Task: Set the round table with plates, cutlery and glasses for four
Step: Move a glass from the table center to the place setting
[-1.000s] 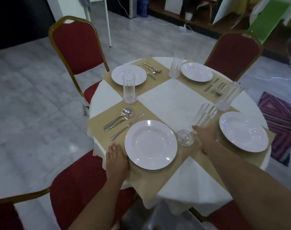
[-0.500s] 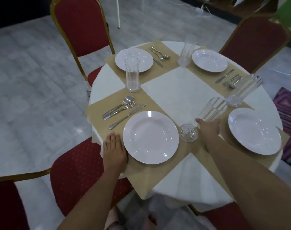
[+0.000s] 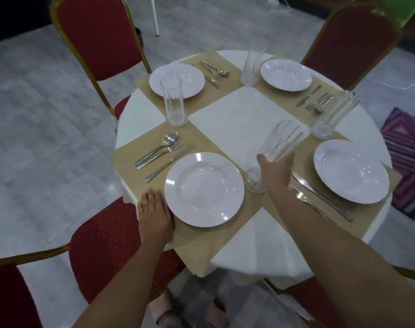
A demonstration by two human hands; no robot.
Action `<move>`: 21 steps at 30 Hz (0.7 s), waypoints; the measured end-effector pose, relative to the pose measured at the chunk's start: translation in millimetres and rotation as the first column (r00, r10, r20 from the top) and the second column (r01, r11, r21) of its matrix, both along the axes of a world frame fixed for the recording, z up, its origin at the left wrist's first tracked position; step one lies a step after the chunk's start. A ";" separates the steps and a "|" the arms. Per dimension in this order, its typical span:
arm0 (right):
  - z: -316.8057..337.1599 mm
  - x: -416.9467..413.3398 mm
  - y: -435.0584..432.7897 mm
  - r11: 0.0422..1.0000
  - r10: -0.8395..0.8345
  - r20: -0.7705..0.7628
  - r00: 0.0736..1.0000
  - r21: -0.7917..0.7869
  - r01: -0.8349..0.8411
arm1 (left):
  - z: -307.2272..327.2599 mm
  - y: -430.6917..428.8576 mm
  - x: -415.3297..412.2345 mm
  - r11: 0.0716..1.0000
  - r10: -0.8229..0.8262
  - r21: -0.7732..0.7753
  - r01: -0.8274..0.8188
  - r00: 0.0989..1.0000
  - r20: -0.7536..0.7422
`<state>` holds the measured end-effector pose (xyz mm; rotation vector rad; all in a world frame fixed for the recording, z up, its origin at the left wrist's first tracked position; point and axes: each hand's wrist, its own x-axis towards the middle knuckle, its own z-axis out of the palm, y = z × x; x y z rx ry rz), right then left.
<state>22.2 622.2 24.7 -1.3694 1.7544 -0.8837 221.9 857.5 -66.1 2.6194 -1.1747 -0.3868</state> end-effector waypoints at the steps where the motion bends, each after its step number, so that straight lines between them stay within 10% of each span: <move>1: -0.6 3.7 8.8 1.000 0.015 -0.010 1.000 -0.003 -0.015 | -0.1 1.0 -2.4 1.000 0.008 0.009 -0.008 1.000 0.000; 21: -19.8 -32.2 34.4 0.980 0.185 -0.115 0.976 0.091 -0.175 | -3.6 13.4 -24.4 0.999 0.043 0.004 -0.043 0.999 0.010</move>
